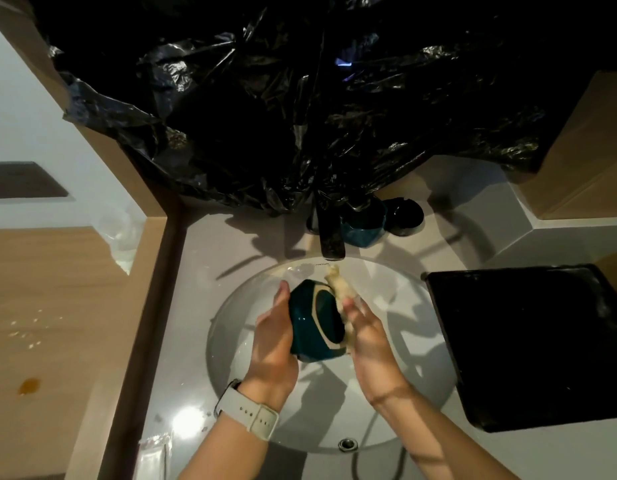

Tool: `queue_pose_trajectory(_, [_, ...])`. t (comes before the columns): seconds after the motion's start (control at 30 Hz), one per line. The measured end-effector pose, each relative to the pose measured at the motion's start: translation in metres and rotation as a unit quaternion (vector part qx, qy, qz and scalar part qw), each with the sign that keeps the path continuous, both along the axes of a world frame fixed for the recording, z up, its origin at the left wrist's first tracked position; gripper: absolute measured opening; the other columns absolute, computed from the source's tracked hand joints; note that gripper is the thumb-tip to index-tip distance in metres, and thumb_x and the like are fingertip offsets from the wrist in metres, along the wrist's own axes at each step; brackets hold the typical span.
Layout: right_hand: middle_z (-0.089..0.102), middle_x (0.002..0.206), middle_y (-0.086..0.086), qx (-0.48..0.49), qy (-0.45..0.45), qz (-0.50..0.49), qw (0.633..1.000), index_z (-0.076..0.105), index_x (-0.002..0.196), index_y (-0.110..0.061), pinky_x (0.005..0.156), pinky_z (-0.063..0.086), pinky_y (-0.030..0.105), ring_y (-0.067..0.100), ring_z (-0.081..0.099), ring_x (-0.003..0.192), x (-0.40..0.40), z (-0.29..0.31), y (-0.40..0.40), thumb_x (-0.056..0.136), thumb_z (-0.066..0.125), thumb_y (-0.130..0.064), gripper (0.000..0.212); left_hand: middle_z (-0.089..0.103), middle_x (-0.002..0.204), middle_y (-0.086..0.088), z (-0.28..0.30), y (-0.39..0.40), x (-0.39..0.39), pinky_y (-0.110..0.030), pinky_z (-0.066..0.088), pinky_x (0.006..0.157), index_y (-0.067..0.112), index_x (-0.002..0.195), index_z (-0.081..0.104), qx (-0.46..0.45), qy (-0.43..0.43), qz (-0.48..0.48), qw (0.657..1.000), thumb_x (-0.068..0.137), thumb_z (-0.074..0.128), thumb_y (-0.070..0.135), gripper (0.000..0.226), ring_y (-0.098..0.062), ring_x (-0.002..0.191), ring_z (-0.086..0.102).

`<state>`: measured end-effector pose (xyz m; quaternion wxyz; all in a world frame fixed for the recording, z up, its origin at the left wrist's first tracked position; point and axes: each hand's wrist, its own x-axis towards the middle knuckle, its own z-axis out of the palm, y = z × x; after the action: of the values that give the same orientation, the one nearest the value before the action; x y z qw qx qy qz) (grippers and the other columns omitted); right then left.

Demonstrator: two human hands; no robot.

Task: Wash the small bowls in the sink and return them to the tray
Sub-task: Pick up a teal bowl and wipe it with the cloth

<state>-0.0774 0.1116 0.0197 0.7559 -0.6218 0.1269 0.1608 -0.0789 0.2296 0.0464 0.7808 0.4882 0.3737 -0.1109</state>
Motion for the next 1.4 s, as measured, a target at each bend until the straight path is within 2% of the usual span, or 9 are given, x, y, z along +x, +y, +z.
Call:
queue_pose_trajectory(0.1, [0.057, 0.126, -0.027, -0.115, -0.059, 0.048, 0.990, 0.055, 0.121, -0.040, 0.094, 0.036, 0.003, -0.018, 0.048, 0.115, -0.029, -0.002, 0.003, 0.095, 0.042, -0.048, 0.030, 0.076, 0.090, -0.011, -0.002, 0.009, 0.002, -0.041, 0.055, 0.087, 0.010, 0.109, 0.071, -0.052, 0.050, 0.040, 0.997, 0.093, 0.051, 0.056, 0.053, -0.027, 0.085, 0.071])
queue_pose_trajectory(0.2, [0.044, 0.138, -0.027, -0.170, -0.094, 0.108, 0.975, 0.047, 0.120, -0.053, 0.108, 0.024, 0.006, -0.017, 0.033, 0.129, -0.052, -0.002, 0.009, 0.076, 0.035, -0.081, 0.053, 0.073, 0.108, -0.016, -0.001, 0.011, -0.003, -0.046, 0.052, 0.096, 0.008, 0.108, 0.071, -0.093, 0.066, 0.049, 0.992, 0.093, 0.055, 0.051, 0.049, -0.031, 0.098, 0.069])
queue_pose_trajectory(0.37, [0.033, 0.149, -0.018, -0.327, -0.227, 0.199, 0.895, 0.037, 0.140, -0.038, 0.115, 0.014, 0.012, -0.009, 0.019, 0.139, -0.030, 0.011, 0.005, 0.090, 0.016, -0.069, 0.063, 0.073, 0.075, -0.009, 0.008, 0.010, -0.011, -0.032, 0.054, 0.054, 0.010, 0.092, 0.070, -0.171, 0.086, 0.044, 0.980, 0.097, 0.047, 0.048, 0.044, -0.024, 0.064, 0.071])
queue_pose_trajectory(0.47, [0.039, 0.146, -0.019, -0.367, -0.239, 0.213, 0.874, 0.043, 0.138, -0.036, 0.113, 0.014, 0.007, -0.011, 0.023, 0.137, -0.033, 0.011, -0.009, 0.093, 0.022, -0.058, 0.055, 0.070, 0.079, -0.009, 0.010, 0.013, -0.011, -0.035, 0.051, 0.069, 0.011, 0.089, 0.065, -0.185, 0.083, 0.071, 0.977, 0.099, 0.044, 0.043, 0.039, -0.023, 0.074, 0.066])
queue_pose_trajectory(0.63, [0.024, 0.139, -0.038, -0.300, -0.226, 0.237, 0.896, 0.031, 0.131, -0.053, 0.108, 0.007, 0.001, -0.026, 0.011, 0.131, -0.052, 0.017, -0.006, 0.092, 0.028, -0.052, 0.039, 0.071, 0.098, -0.014, 0.010, 0.006, -0.019, -0.041, 0.051, 0.075, 0.009, 0.105, 0.068, -0.180, 0.105, 0.088, 0.974, 0.099, 0.045, 0.046, 0.044, -0.030, 0.088, 0.065])
queue_pose_trajectory(0.83, [0.029, 0.150, -0.029, -0.194, -0.154, 0.230, 0.941, 0.036, 0.139, -0.049, 0.119, 0.017, 0.022, -0.010, 0.016, 0.141, -0.015, 0.033, 0.002, 0.102, 0.031, -0.038, 0.039, 0.074, 0.067, -0.006, 0.017, -0.011, -0.028, -0.043, 0.056, 0.068, 0.012, 0.087, 0.070, -0.095, 0.033, 0.076, 0.992, 0.098, 0.051, 0.043, 0.037, -0.030, 0.077, 0.069])
queue_pose_trajectory(1.07, [0.030, 0.146, -0.035, -0.080, -0.113, 0.222, 0.965, 0.033, 0.141, -0.046, 0.113, 0.019, 0.011, -0.017, 0.019, 0.136, -0.046, 0.036, 0.012, 0.100, 0.034, -0.038, 0.043, 0.074, 0.066, 0.001, 0.016, -0.007, -0.025, -0.026, 0.054, 0.057, 0.015, 0.085, 0.069, 0.000, -0.016, 0.078, 0.997, 0.102, 0.045, 0.037, 0.036, -0.018, 0.066, 0.073])
queue_pose_trajectory(1.2, [0.045, 0.141, -0.025, -0.051, -0.068, 0.167, 0.982, 0.041, 0.137, -0.044, 0.107, 0.033, 0.015, -0.011, 0.041, 0.128, -0.024, 0.040, 0.014, 0.103, 0.032, -0.037, 0.037, 0.069, 0.059, 0.002, 0.021, -0.015, -0.031, -0.042, 0.059, 0.070, 0.020, 0.073, 0.066, 0.044, -0.021, 0.053, 0.997, 0.098, 0.054, 0.036, 0.032, -0.022, 0.067, 0.068])
queue_pose_trajectory(1.4, [0.042, 0.139, -0.032, -0.028, -0.075, 0.155, 0.985, 0.047, 0.139, -0.026, 0.099, 0.030, 0.000, -0.019, 0.033, 0.129, -0.047, 0.035, 0.025, 0.100, 0.036, -0.034, 0.041, 0.070, 0.102, -0.004, 0.003, -0.013, -0.034, -0.025, 0.056, 0.080, 0.013, 0.105, 0.067, -0.091, -0.015, 0.084, 0.992, 0.104, 0.040, 0.018, 0.028, -0.016, 0.091, 0.070])
